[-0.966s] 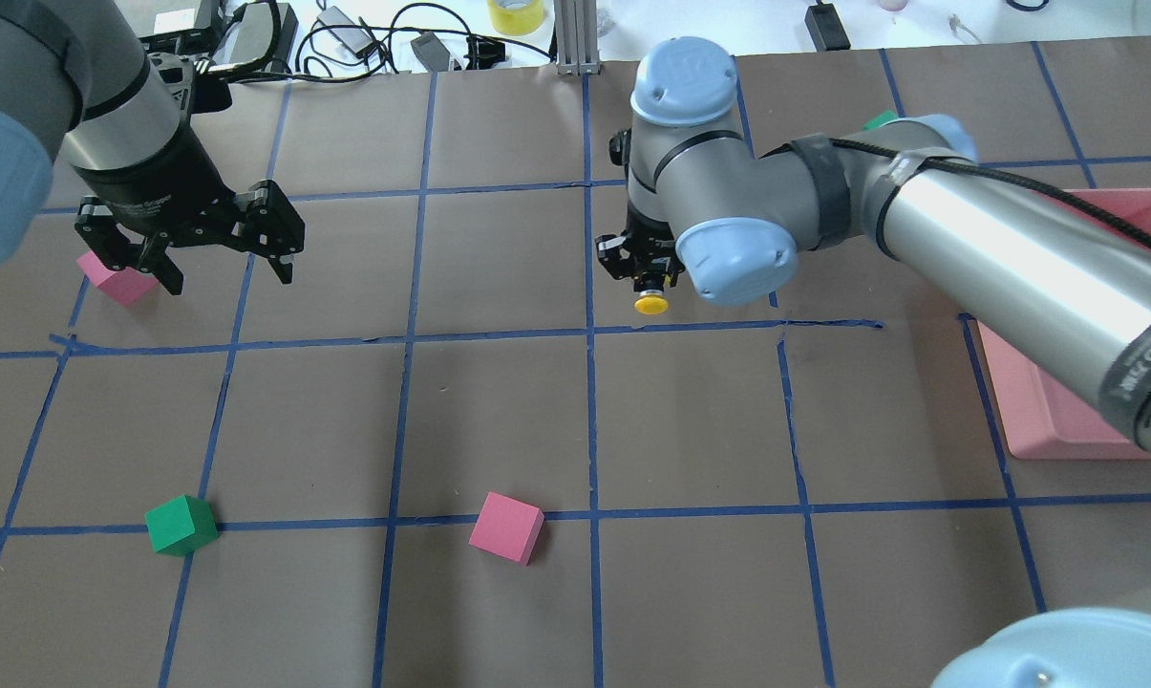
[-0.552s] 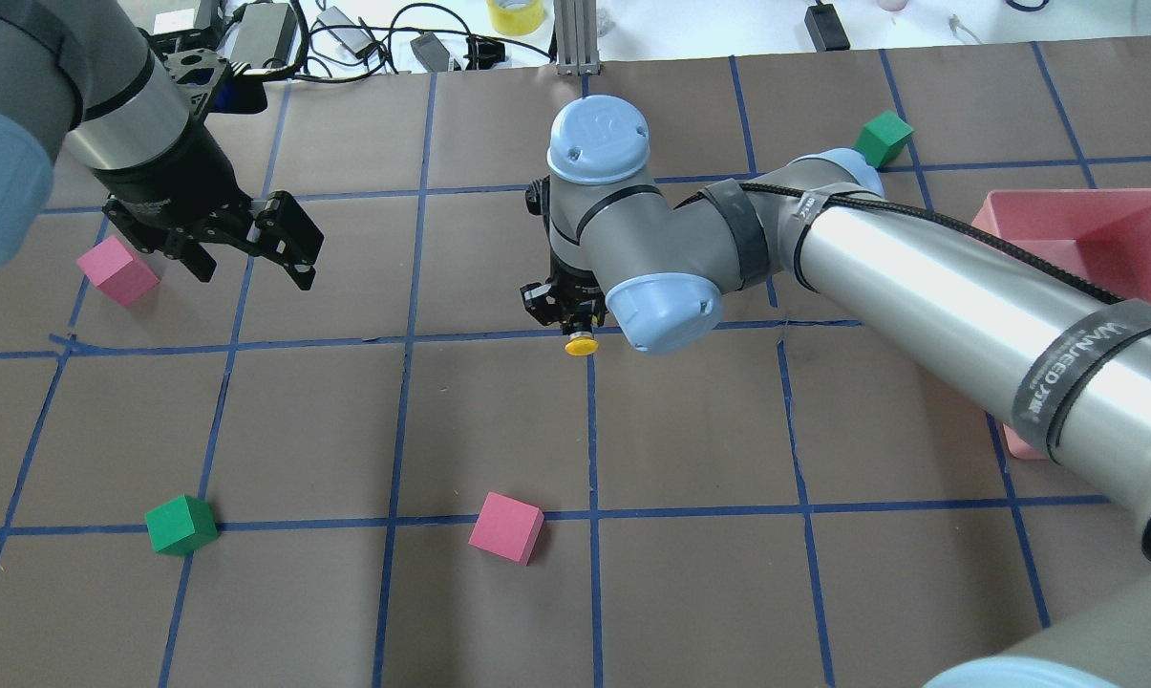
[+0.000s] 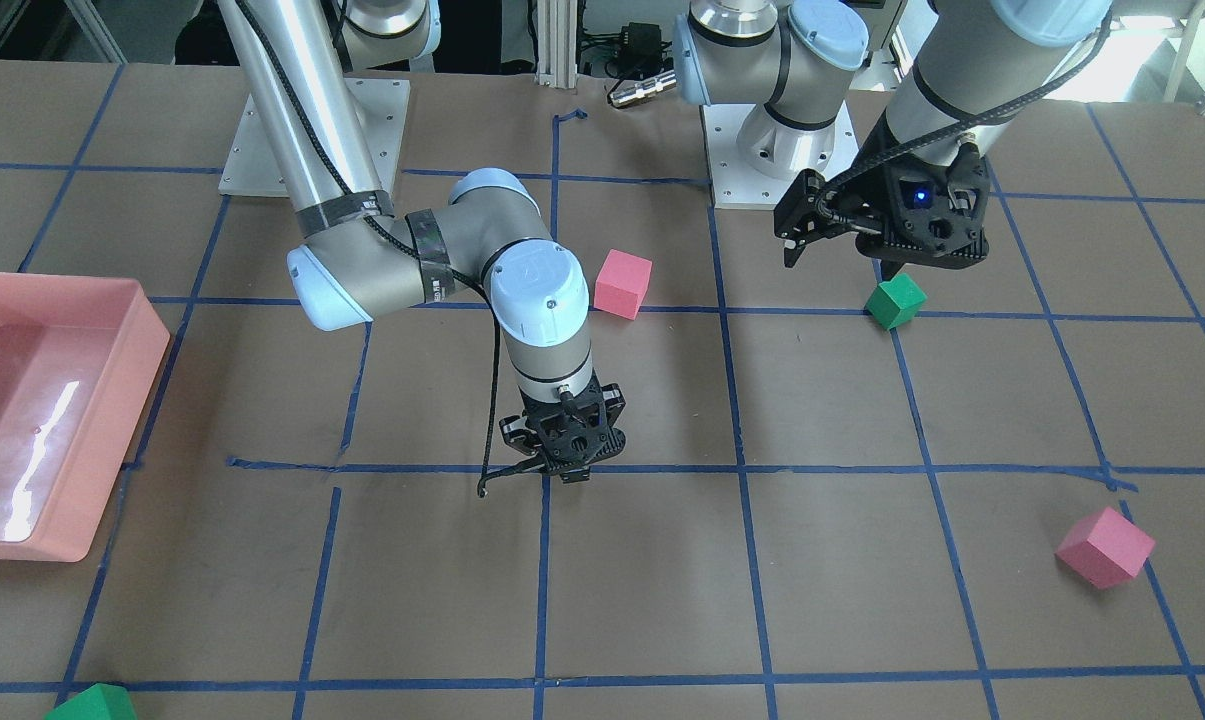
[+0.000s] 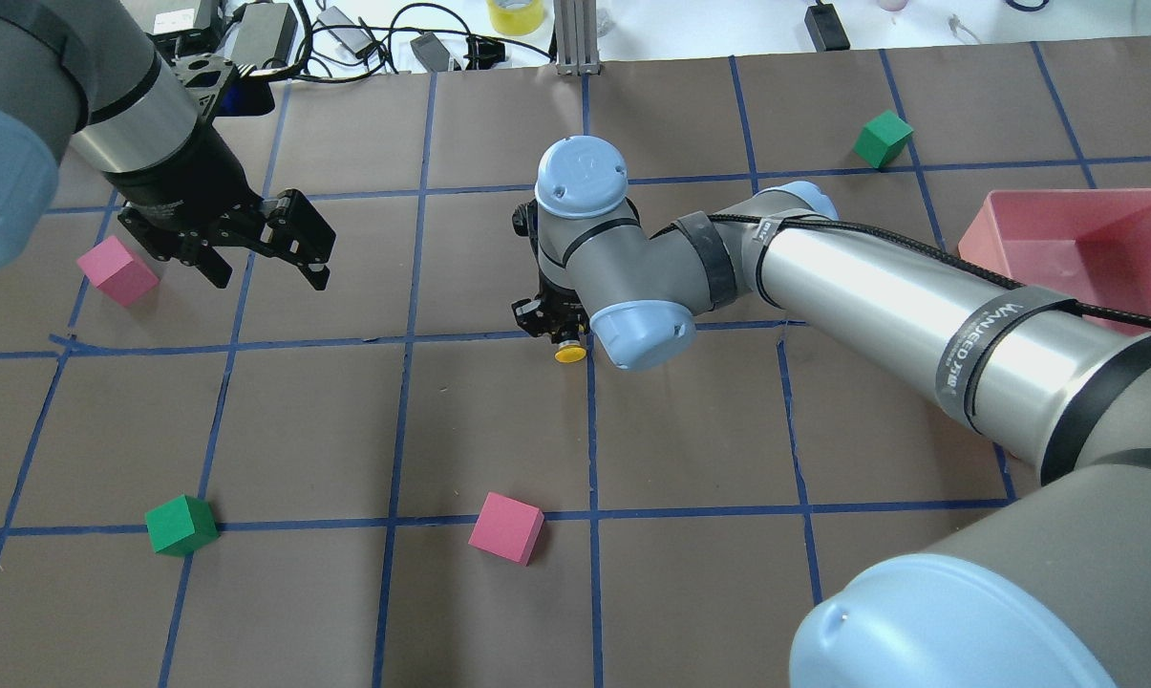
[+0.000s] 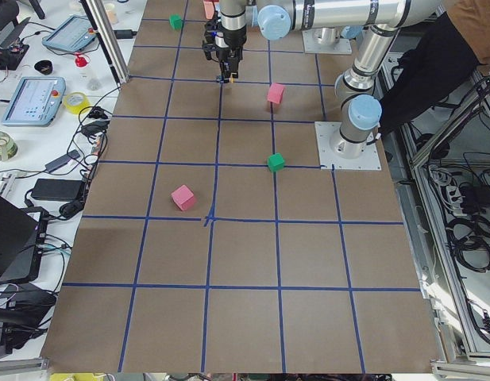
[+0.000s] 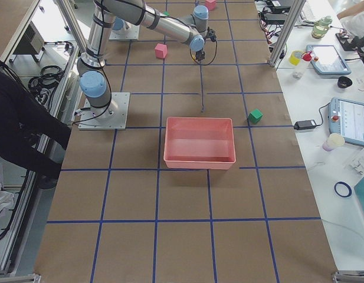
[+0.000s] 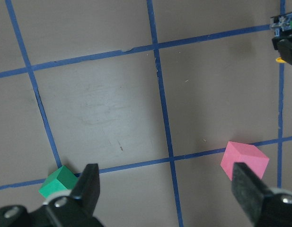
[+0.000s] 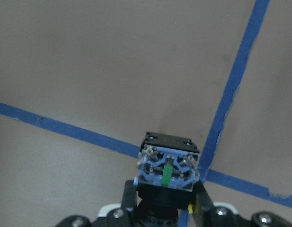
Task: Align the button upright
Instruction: 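Lower the button onto the table center and open the right gripper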
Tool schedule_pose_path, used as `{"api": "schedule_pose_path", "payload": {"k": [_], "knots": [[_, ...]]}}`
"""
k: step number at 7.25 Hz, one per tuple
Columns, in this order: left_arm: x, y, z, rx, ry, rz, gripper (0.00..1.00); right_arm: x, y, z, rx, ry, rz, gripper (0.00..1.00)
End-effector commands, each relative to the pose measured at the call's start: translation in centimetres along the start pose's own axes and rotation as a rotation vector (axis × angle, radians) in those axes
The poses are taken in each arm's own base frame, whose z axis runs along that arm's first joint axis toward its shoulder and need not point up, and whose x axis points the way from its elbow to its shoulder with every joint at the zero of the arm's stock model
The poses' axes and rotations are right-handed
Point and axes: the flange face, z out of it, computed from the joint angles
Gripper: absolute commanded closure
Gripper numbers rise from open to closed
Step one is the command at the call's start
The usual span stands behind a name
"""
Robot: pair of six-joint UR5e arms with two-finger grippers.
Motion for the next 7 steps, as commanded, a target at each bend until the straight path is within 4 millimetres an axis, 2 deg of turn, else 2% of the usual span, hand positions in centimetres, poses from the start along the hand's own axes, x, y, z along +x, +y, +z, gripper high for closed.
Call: {"api": "schedule_pose_path", "payload": {"k": [1,2,4,5,6,7], "knots": [[0.2,0.2,0.7,-0.008,0.008,-0.092,0.00,0.1,0.1,0.1,0.002,0.004,0.008,1.00],[0.2,0.1,0.8,-0.010,0.012,-0.084,0.00,0.2,0.1,0.2,0.001,0.016,0.008,1.00],[0.4,0.2,0.7,-0.010,0.038,-0.086,0.00,0.2,0.1,0.2,0.001,0.016,0.009,0.84],[-0.2,0.7,0.3,-0.013,0.002,-0.110,0.00,0.2,0.1,0.2,0.001,0.018,0.009,0.79],[-0.8,0.6,0.3,-0.013,-0.081,-0.106,0.00,0.3,0.5,0.5,-0.008,0.017,0.010,0.45],[-0.8,0.7,0.4,-0.026,-0.088,-0.102,0.00,0.4,1.3,1.2,-0.026,0.019,0.013,0.40]]}}
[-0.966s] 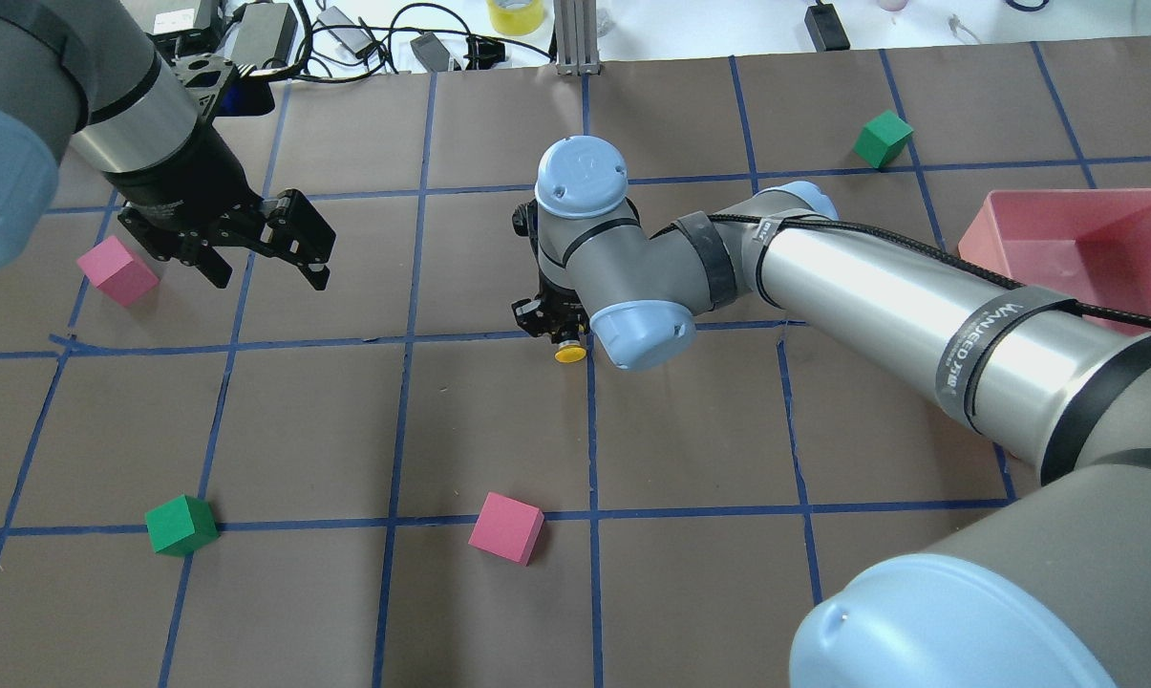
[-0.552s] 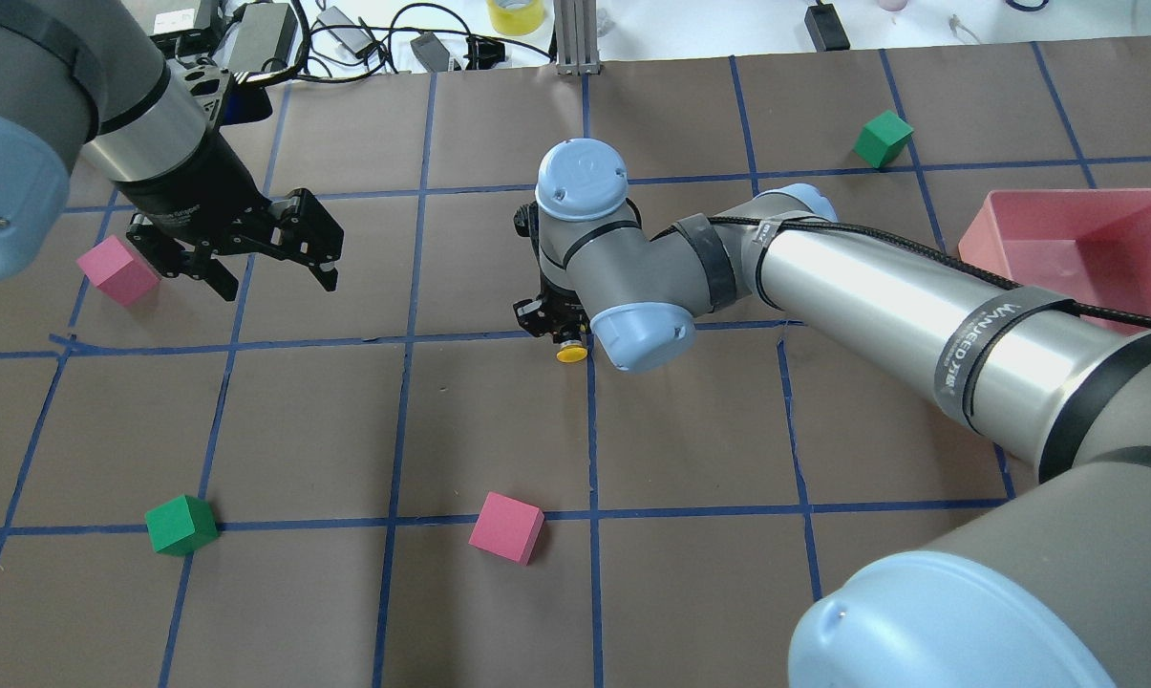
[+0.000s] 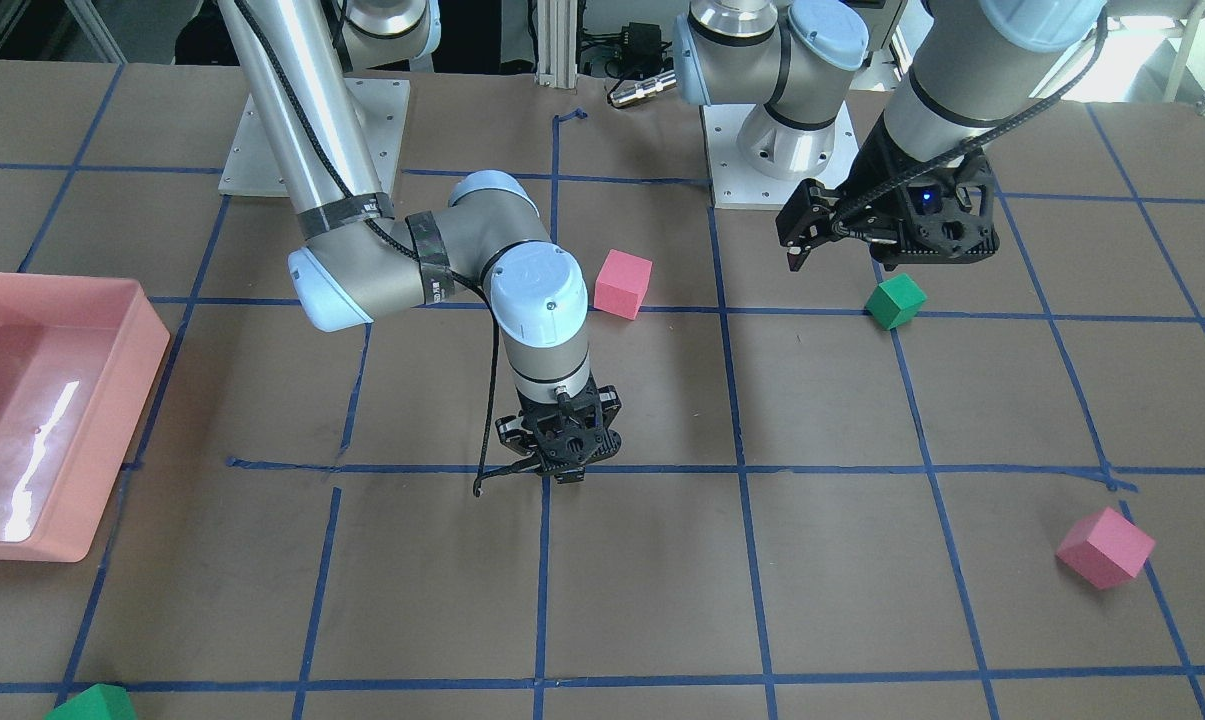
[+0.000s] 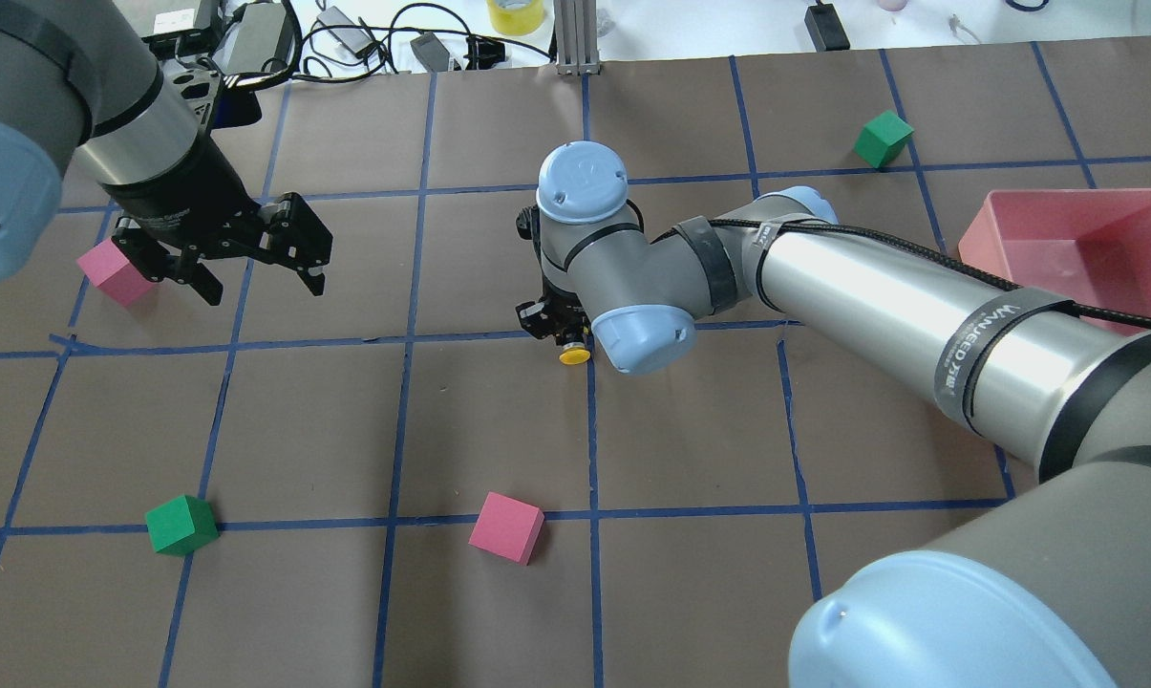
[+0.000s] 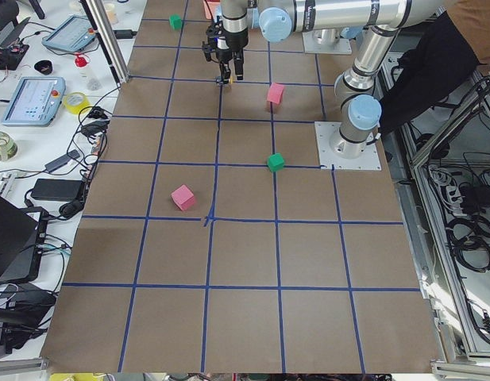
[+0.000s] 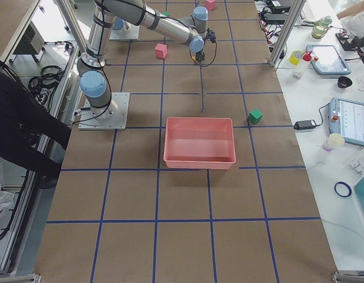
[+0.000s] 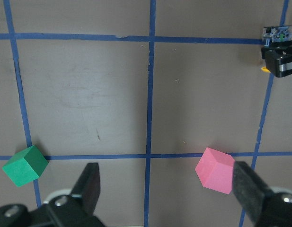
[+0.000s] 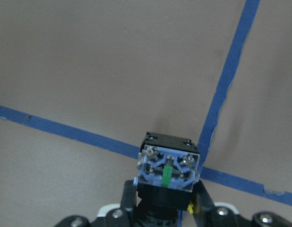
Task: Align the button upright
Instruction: 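Lower the button onto the table center and open the right gripper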
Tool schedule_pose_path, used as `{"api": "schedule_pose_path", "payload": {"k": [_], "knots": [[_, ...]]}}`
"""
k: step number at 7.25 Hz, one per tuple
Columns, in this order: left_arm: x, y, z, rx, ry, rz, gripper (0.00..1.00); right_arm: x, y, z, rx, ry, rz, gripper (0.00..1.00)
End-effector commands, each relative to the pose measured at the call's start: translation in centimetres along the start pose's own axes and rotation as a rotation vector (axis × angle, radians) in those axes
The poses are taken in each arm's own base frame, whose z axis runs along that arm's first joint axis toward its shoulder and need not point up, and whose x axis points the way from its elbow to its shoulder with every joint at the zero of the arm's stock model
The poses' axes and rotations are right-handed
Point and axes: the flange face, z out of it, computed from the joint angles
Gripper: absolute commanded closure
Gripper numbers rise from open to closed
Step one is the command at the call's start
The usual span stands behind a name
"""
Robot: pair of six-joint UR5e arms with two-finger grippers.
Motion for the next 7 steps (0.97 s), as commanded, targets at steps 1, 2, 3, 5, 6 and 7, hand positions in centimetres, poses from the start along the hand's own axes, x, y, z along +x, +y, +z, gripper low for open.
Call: {"api": "schedule_pose_path", "payload": {"k": [1,2,3,5,6,7], "knots": [[-0.3,-0.2,0.4,-0.013,-0.025,0.008,0.00,0.1,0.8,0.6,-0.017,0.002,0.002,0.20],[0.1,0.3,0.0,-0.002,-0.021,0.003,0.00,0.1,0.8,0.3,-0.014,0.000,0.002,0.00],[0.5,1.3,-0.2,0.005,-0.017,0.006,0.00,0.1,0.7,-1.7,0.016,-0.001,0.006,0.00],[2.3,4.3,2.1,-0.023,0.021,0.006,0.00,3.8,-0.1,-8.8,0.108,-0.005,0.055,0.00],[3.6,5.2,3.5,0.002,0.021,0.033,0.00,8.5,0.5,-11.8,0.045,0.006,0.131,0.00],[4.4,6.6,4.6,0.001,0.019,0.027,0.00,12.9,2.4,-16.1,-0.005,0.015,0.144,0.00]]}}
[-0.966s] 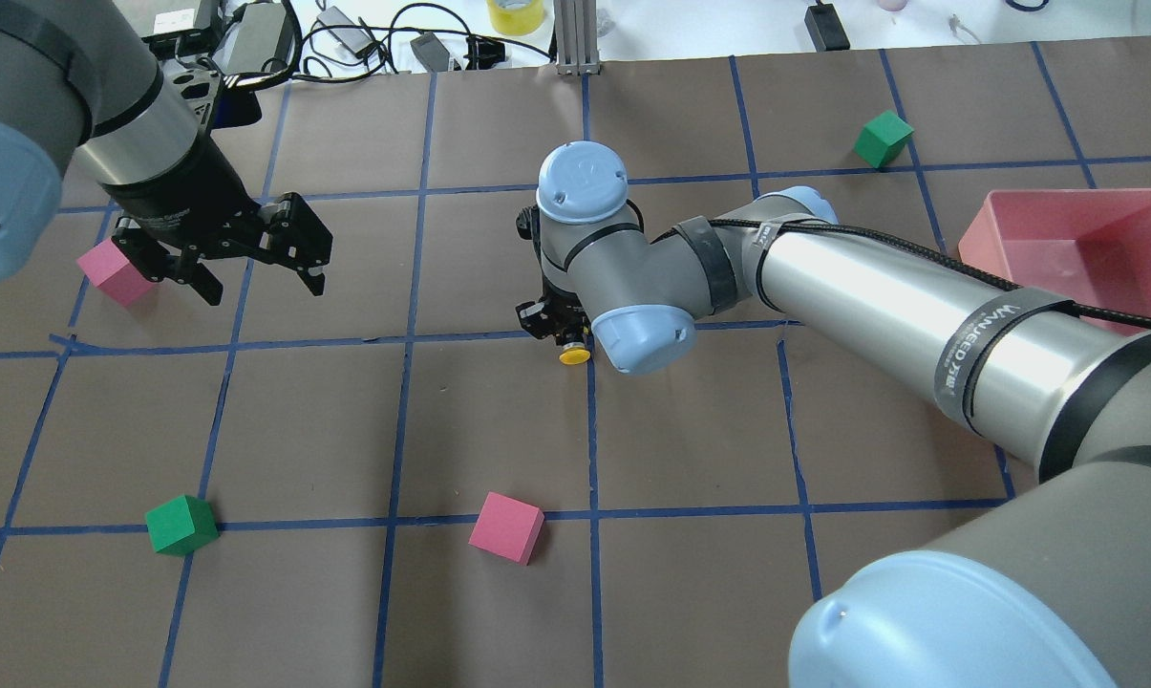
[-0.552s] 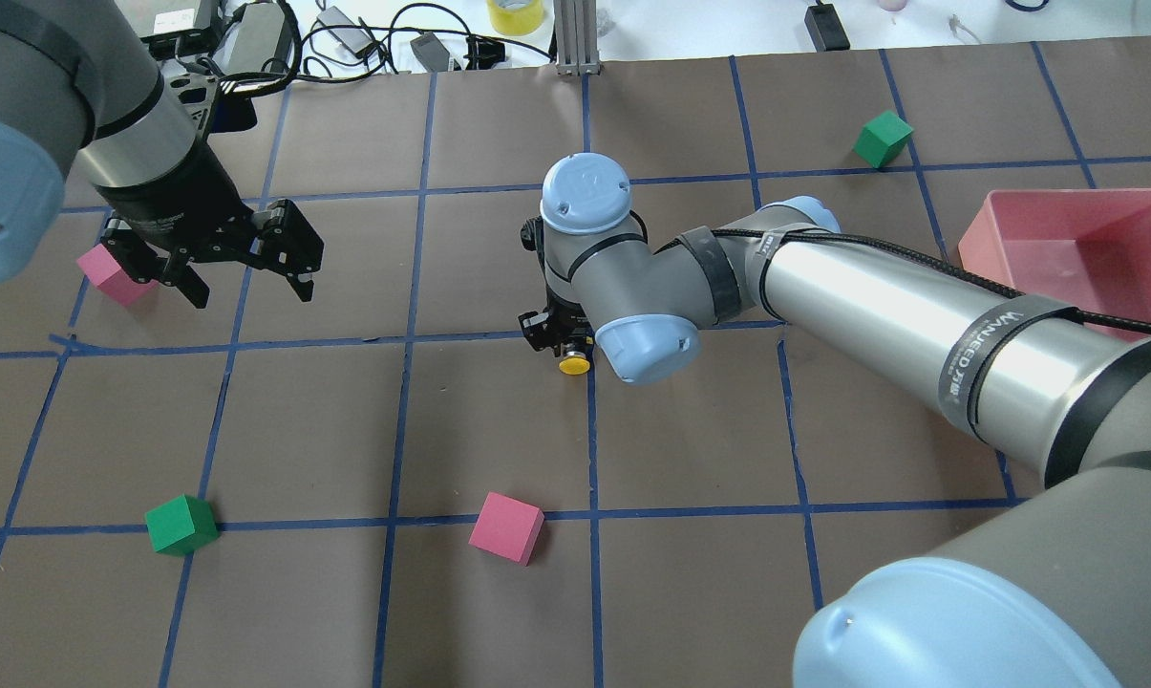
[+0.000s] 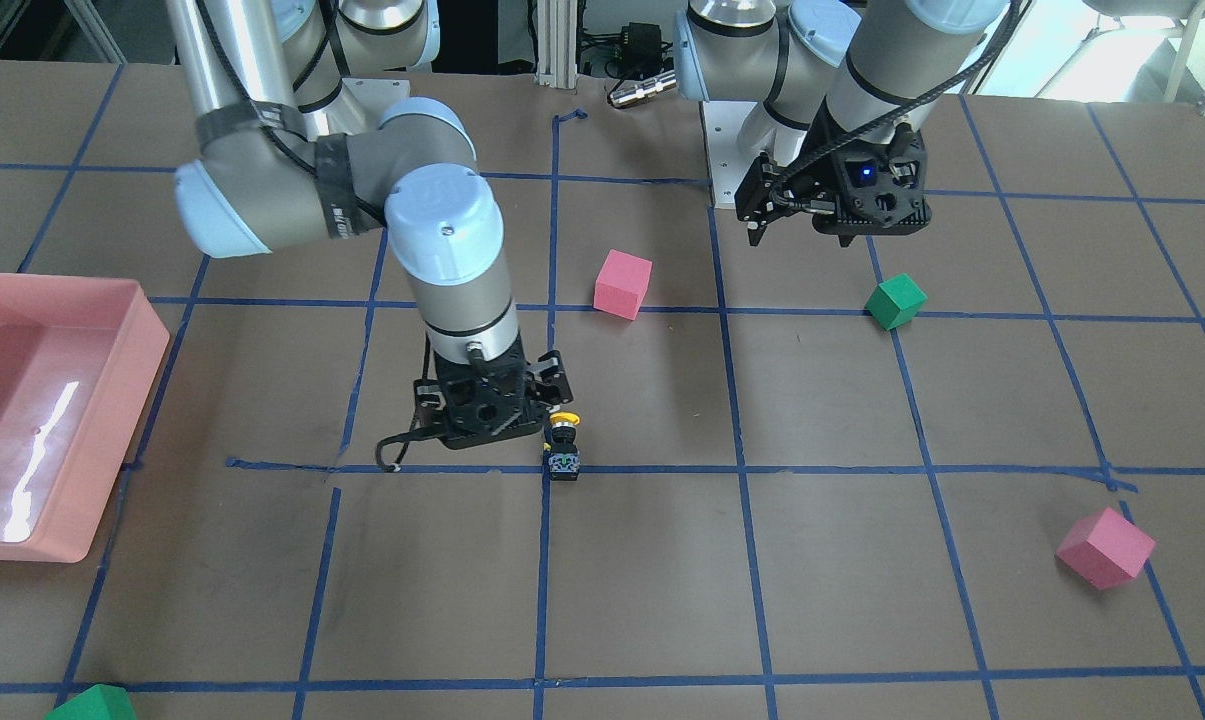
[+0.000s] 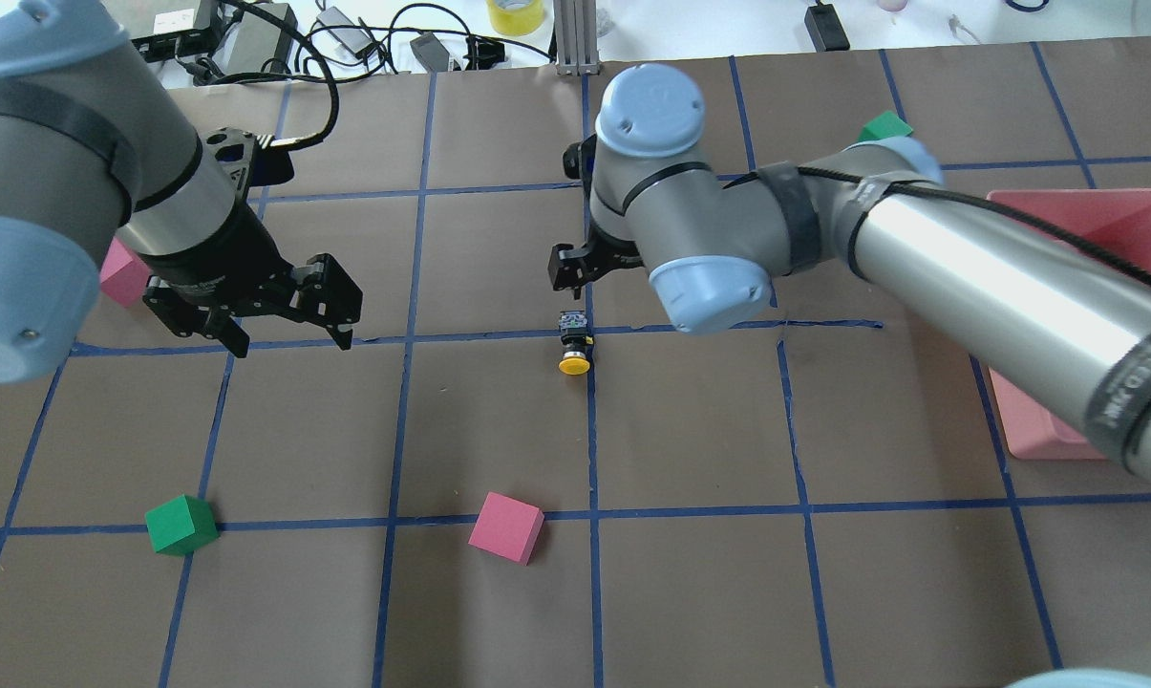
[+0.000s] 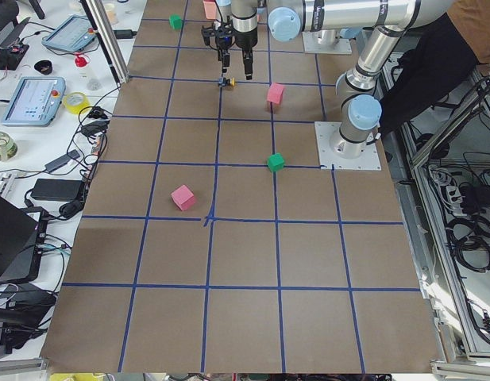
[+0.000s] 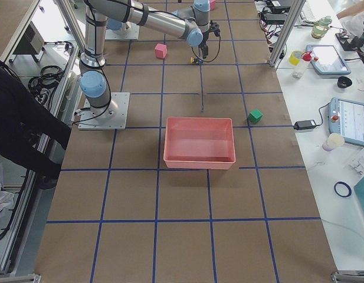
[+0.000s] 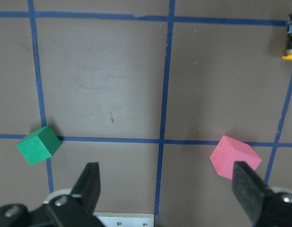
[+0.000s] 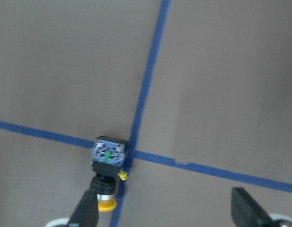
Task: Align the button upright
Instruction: 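Raise the right gripper away while the left gripper reaches toward the button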
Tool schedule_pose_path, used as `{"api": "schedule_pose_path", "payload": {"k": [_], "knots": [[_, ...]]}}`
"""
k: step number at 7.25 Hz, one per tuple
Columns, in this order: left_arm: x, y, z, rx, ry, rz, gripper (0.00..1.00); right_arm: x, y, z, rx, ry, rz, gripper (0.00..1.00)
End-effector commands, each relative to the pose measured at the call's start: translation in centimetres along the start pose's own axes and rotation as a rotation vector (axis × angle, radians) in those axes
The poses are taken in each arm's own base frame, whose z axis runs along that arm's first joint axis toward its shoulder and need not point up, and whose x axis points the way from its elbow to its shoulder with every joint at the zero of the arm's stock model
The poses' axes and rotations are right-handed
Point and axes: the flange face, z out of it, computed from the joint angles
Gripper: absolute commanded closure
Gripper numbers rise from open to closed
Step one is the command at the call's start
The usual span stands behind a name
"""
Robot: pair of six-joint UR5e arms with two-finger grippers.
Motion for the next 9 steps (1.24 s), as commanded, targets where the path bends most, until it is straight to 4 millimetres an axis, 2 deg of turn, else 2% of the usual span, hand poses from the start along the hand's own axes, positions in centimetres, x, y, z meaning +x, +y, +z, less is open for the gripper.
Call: {"api": "schedule_pose_path", "payload": {"k": [1,2,3,4,5,6,7,9], "knots": [[1.9,2.3,2.6,-0.016,0.003,0.010,0.06,9.3,2.9,-9.9,-0.047,0.042,0.062,0.00],[2.5,2.9,4.2,-0.045,-0.004,0.025,0.10,9.9,5.8,-14.6,-0.051,0.091,0.073,0.00],[3.7,3.0,5.0,0.023,-0.003,0.055,0.00,9.4,7.6,-17.3,-0.047,0.070,0.078,0.00],[5.2,3.4,7.1,0.082,0.002,0.078,0.00,9.1,7.3,-19.6,-0.007,0.053,0.083,0.00],[6.8,4.4,9.6,0.131,0.012,0.052,0.00,8.9,7.3,-20.8,-0.025,0.051,0.081,0.00],[8.6,5.8,12.4,0.173,0.024,0.062,0.00,9.1,7.8,-20.7,-0.070,0.061,0.079,0.00],[9.8,6.6,14.0,0.196,0.034,0.067,0.00,8.8,7.0,-21.8,-0.026,0.048,0.076,0.00],[10.6,5.9,15.9,0.181,0.030,0.084,0.00,8.8,6.9,-22.5,-0.010,0.050,0.075,0.00]]}}
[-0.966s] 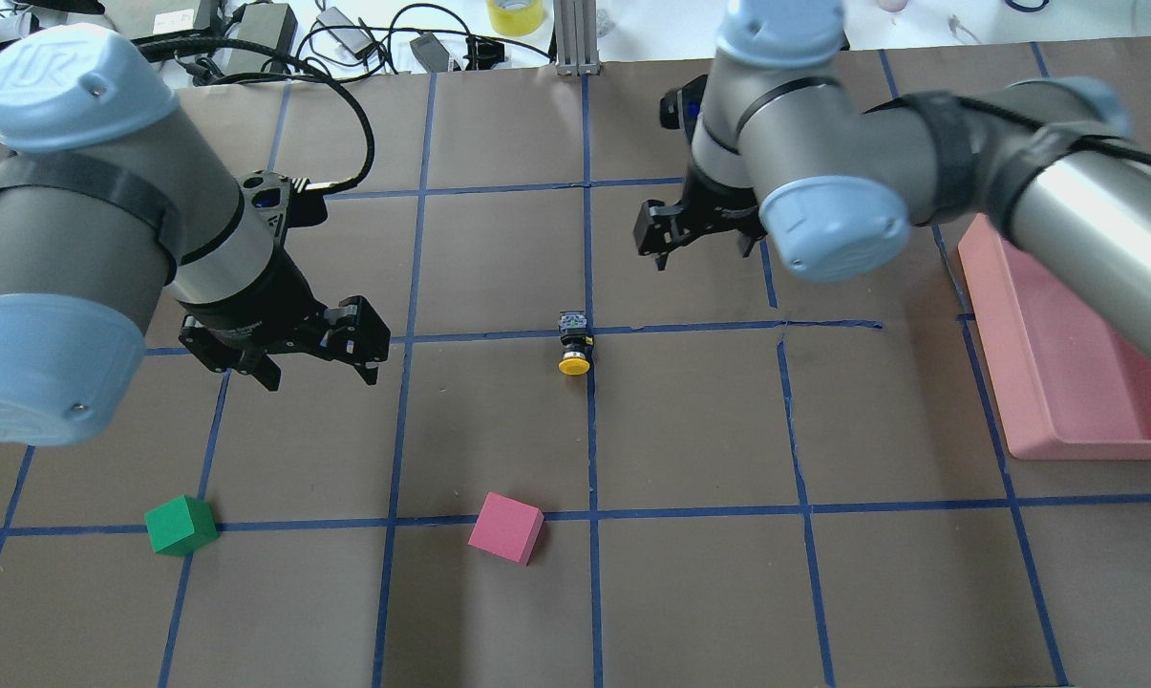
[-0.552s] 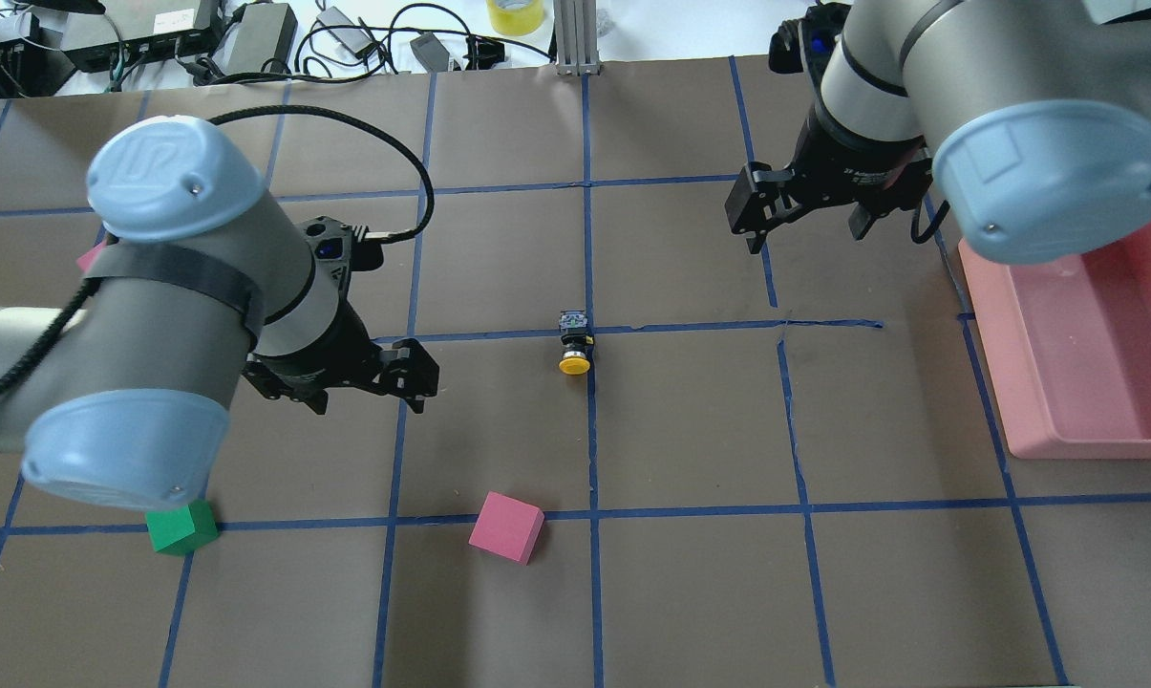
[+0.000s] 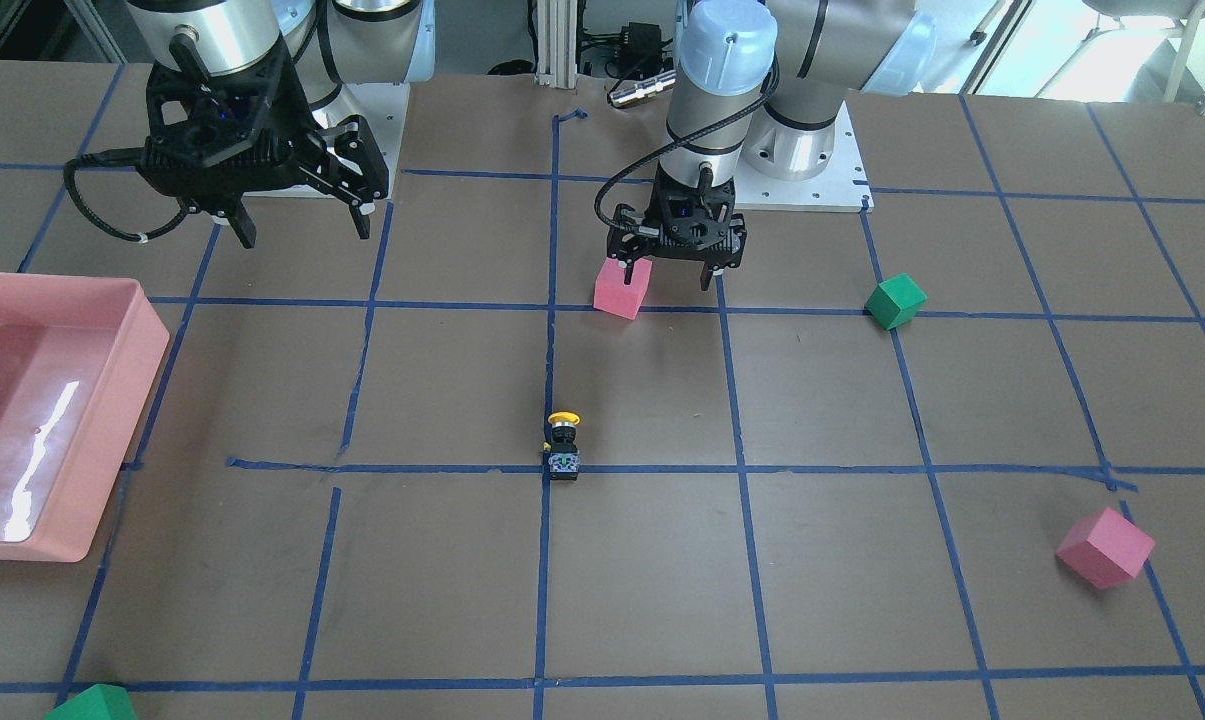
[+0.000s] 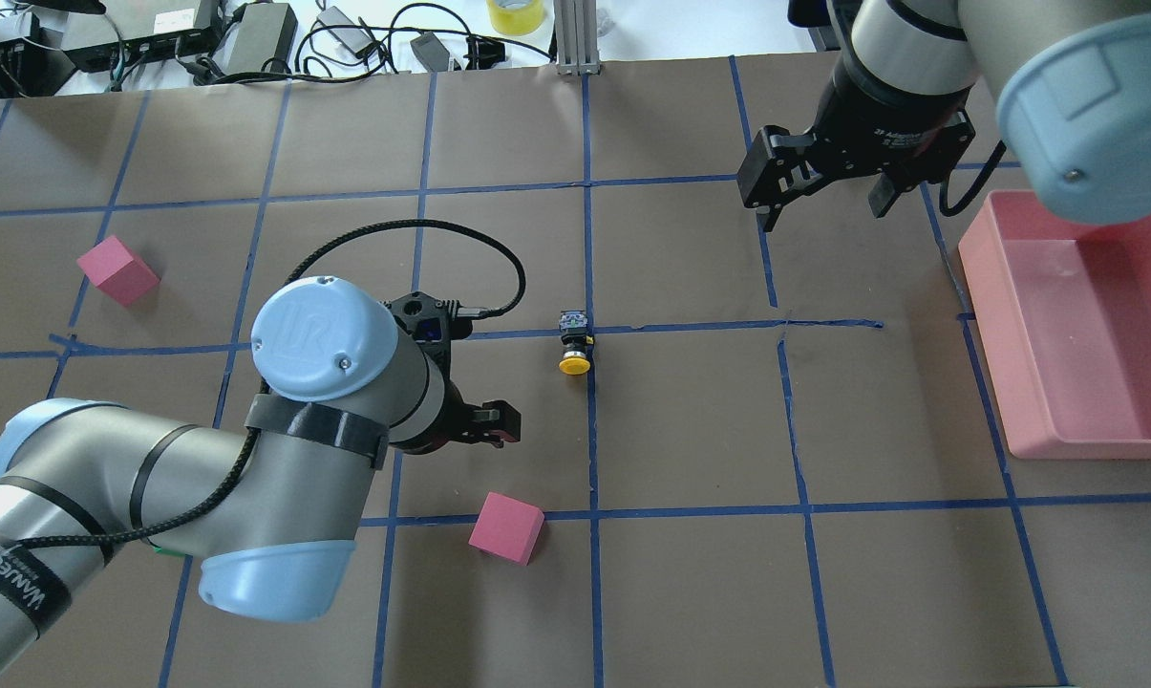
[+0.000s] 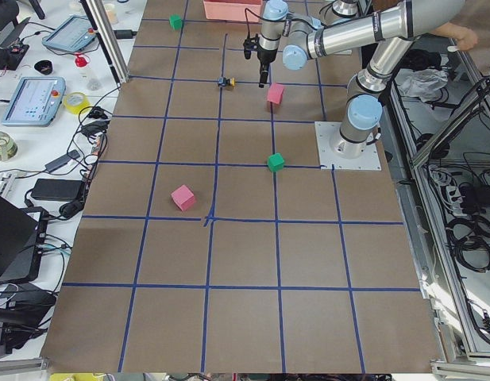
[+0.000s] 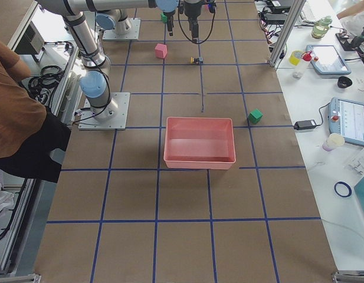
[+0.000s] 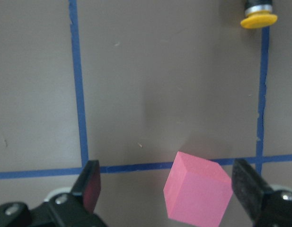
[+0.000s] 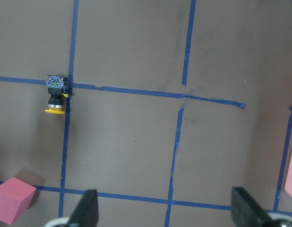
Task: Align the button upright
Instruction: 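Raise the right gripper away while the left gripper reaches toward the button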
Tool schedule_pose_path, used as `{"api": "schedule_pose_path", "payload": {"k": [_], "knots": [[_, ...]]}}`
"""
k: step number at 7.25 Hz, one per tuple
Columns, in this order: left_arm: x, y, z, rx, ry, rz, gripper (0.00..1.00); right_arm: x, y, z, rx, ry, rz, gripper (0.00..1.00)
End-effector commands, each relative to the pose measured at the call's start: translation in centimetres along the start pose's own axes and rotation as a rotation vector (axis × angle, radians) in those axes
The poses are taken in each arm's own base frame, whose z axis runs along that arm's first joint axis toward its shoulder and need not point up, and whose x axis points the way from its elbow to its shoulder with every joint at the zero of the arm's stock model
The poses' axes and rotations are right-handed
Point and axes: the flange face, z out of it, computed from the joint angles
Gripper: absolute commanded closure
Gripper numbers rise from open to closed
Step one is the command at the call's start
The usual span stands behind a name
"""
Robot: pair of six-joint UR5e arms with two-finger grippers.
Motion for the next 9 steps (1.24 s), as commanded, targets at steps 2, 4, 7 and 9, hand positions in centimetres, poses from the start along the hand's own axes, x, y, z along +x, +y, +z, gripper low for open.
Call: {"api": "schedule_pose_path", "payload": {"k": [2,4,7,9], "knots": [[3.0,-1.2,2.4,0.109,0.090,0.049,0.00,-0.1,-0.8,-1.8,0.039,0.013,-0.005,0.00],[3.5,-2.4,4.9,0.138,0.098,0.055,0.00,0.0,-1.1,-1.1,0.024,0.009,-0.005,0.00],[4.9,-3.6,7.9,0.208,0.114,0.078,0.00,0.2,-1.1,-0.3,0.006,0.002,0.000,0.00],[5.3,-4.1,10.4,0.205,0.113,0.082,0.00,0.2,-1.0,0.0,-0.008,0.002,0.004,0.00]]}}
